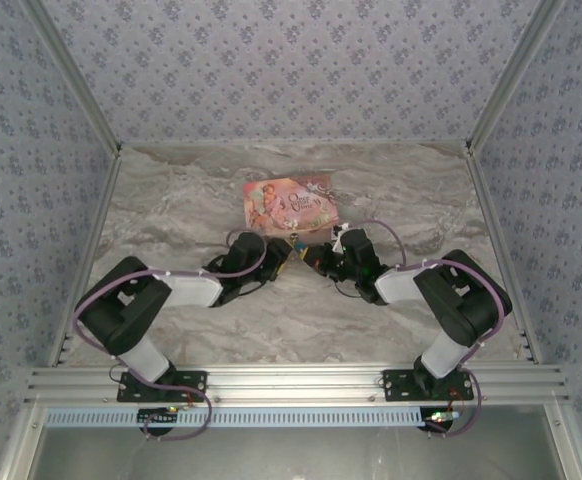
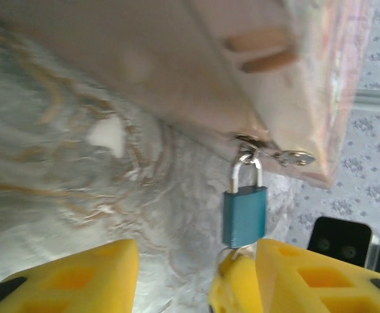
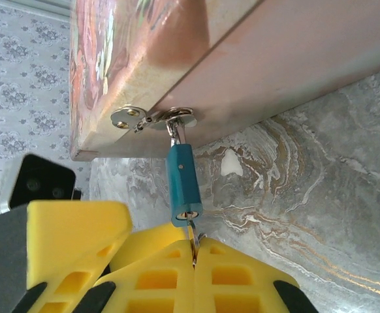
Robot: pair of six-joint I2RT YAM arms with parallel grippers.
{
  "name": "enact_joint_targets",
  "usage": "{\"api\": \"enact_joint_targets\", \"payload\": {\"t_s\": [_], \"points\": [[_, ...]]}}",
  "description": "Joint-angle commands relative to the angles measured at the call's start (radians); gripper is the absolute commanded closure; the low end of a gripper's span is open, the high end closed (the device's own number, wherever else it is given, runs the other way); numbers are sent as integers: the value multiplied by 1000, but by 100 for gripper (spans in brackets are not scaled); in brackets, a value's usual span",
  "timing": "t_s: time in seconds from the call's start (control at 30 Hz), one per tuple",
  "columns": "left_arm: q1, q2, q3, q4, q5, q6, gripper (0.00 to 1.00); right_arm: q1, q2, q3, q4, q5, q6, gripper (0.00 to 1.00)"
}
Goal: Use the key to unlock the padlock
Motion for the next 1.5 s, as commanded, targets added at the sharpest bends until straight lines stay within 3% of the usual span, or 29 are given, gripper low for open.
{"api": "enact_joint_targets", "payload": {"t_s": [0.0,0.2,0.4,0.53,0.9,1.47], "points": [[-7,-88,-33,-88,-67,6,43,23,20,20,51,-17,53,100],[-5,-191,-105,-105,-114,13,34,59,53,37,84,-10,91,100],[-4,-168,-124,1,-93,17,31,79,66,50,99,10,103,100],[0,-77,-130,184,-61,6,37,79,67,48,96,20,108,100],[0,98,-119,451,-63,-42,48,80,66,53,95,19,121,100],[-1,203,-84,564,-47,-110,67,79,70,57,85,17,125,100]]}}
